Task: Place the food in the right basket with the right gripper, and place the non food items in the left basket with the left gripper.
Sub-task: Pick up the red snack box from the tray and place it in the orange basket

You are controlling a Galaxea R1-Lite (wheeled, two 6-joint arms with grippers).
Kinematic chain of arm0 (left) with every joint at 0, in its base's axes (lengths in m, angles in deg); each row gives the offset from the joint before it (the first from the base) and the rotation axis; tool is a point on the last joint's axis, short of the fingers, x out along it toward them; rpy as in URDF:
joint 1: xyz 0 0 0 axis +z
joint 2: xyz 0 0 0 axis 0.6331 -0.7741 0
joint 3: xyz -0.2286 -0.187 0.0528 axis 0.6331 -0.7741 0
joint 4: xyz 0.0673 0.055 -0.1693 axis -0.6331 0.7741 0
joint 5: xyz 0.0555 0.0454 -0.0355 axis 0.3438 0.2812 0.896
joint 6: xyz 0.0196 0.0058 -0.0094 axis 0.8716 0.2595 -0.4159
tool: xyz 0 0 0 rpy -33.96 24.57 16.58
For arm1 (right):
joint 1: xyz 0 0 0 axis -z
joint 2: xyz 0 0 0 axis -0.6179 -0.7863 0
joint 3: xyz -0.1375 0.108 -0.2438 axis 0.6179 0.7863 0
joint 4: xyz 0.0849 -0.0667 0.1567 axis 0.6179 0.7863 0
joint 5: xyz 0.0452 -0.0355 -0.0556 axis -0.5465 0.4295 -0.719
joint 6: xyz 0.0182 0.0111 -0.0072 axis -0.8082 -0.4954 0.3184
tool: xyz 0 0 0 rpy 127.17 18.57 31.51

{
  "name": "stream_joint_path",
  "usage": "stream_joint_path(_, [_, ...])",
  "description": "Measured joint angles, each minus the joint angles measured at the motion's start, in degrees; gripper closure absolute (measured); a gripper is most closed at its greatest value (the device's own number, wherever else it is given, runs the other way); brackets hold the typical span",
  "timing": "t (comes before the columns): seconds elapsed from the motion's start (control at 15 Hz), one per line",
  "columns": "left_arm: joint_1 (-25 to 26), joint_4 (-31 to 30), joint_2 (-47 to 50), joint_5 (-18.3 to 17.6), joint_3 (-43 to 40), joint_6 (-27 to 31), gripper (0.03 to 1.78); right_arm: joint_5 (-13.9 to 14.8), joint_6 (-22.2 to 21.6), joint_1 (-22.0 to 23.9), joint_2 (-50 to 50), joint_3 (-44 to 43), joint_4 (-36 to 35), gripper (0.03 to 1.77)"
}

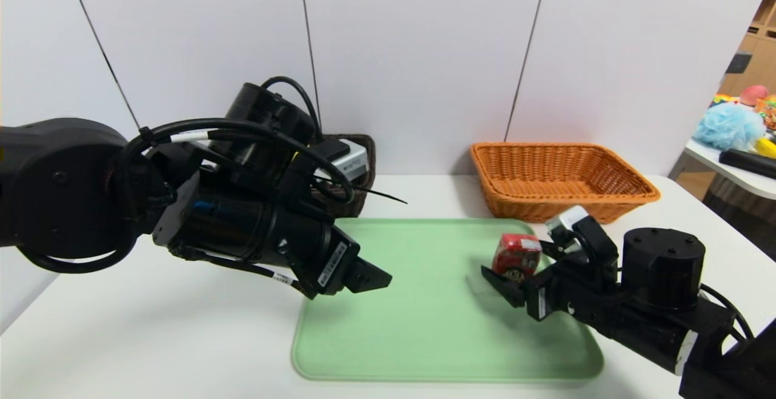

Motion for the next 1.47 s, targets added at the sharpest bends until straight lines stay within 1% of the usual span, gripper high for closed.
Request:
stream_joint_path(0.33, [0.34,-0.22,-0.49,-0.09,-0.11,-0.02,0.12,0.38,-0.94,-0.24,-1.16,-0.51,0.0,0.09])
stream_joint_path(0.4, [0.34,-0.22,-0.57,-0.11,-0.11,-0.02,0.12,0.39,-1.0,-0.22,-1.22,-0.51,-0.02,0.12])
stream_joint_path(0.47, [0.32,-0.23,-0.63,-0.11,-0.11,-0.09,0.12,0.39,-1.16,-0.22,-1.24,-0.51,-0.02,0.31])
stream_joint_path(0.6, [0.32,-0.28,-0.71,-0.11,-0.11,-0.09,0.12,1.4,-1.11,-0.22,-1.35,-0.51,-0.07,0.63])
stream_joint_path(0.67, [0.32,-0.28,-0.72,-0.11,-0.11,-0.09,0.12,2.04,-1.08,-0.27,-1.4,-0.51,-0.07,0.76])
stream_joint_path(0.8, [0.32,-0.3,-0.72,-0.09,-0.11,-0.04,0.12,2.17,-1.11,-0.33,-1.41,-0.49,-0.09,0.97])
stream_joint_path(0.87, [0.32,-0.3,-0.72,-0.11,-0.11,-0.02,0.12,2.17,-1.13,-0.35,-1.4,-0.49,-0.11,1.26])
stream_joint_path(0.93, [0.32,-0.3,-0.72,-0.09,-0.11,-0.02,0.12,2.18,-1.16,-0.38,-1.35,-0.51,-0.22,1.42])
stream_joint_path(1.27, [0.32,-0.3,-0.66,-0.11,-0.11,0.0,0.12,2.23,-1.24,-0.38,-1.07,-0.62,-0.05,1.41])
stream_joint_path(1.47, [0.32,-0.3,-0.41,-0.11,-0.11,-0.06,0.12,2.34,-1.74,0.45,-0.04,-1.93,-1.01,1.41])
